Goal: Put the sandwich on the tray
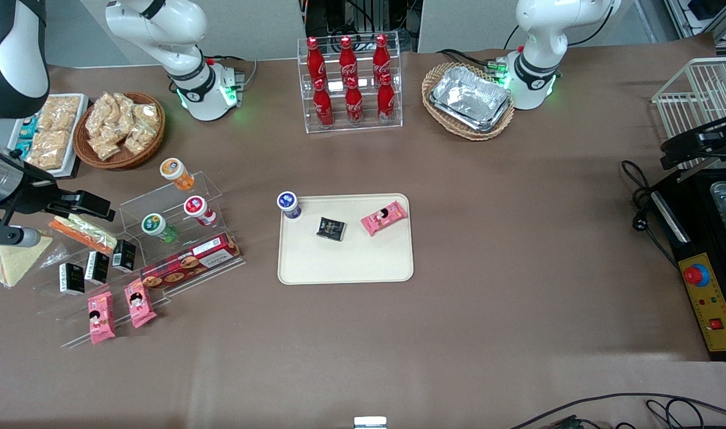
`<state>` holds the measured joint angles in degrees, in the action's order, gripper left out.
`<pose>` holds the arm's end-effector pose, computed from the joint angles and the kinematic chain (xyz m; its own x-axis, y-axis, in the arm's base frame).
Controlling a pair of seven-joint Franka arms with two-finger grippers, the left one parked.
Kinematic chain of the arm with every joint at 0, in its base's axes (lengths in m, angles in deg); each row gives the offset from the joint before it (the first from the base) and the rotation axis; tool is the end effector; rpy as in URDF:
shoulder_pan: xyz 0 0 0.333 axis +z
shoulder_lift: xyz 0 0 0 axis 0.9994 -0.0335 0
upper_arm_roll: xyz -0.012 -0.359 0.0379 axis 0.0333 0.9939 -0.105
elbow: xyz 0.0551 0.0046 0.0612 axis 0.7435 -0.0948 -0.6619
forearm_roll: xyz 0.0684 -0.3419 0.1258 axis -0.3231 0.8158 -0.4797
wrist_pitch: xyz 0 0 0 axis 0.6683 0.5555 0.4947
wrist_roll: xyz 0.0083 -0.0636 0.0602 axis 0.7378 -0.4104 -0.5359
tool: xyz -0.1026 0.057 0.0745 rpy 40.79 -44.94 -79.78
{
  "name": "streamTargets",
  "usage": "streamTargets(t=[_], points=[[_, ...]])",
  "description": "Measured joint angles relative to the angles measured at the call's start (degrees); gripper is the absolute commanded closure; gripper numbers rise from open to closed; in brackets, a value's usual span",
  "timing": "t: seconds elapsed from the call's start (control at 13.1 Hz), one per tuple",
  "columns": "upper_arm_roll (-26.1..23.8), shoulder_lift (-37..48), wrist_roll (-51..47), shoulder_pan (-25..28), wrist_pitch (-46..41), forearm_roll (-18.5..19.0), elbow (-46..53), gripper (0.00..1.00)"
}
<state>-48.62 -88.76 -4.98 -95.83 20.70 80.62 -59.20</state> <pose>0.5594 -0.0049 0.5886 0.9866 -0.1492 -0.0667 -0.1525 -0.9871 -0.0480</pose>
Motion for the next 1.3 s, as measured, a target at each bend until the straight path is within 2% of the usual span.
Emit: streamTargets(t=[0.31,0.53,0.69,1.15,1.3], points=[[1.1,0.0,-0.1,-0.7,-0.1,0.0,0.0,0.00],[2.8,0.4,0.1,-4.7,0.0,0.1,0.3,0.00],[4.2,0.4,0.3,-7.2,0.0,1.5,0.8,0.00],[13.7,-0.7,0.3,-8.6,3.8,3.0,0.7,0.00],[15.2,-2.6,0.3,-10.1,5.8,3.0,0.5,0.00]])
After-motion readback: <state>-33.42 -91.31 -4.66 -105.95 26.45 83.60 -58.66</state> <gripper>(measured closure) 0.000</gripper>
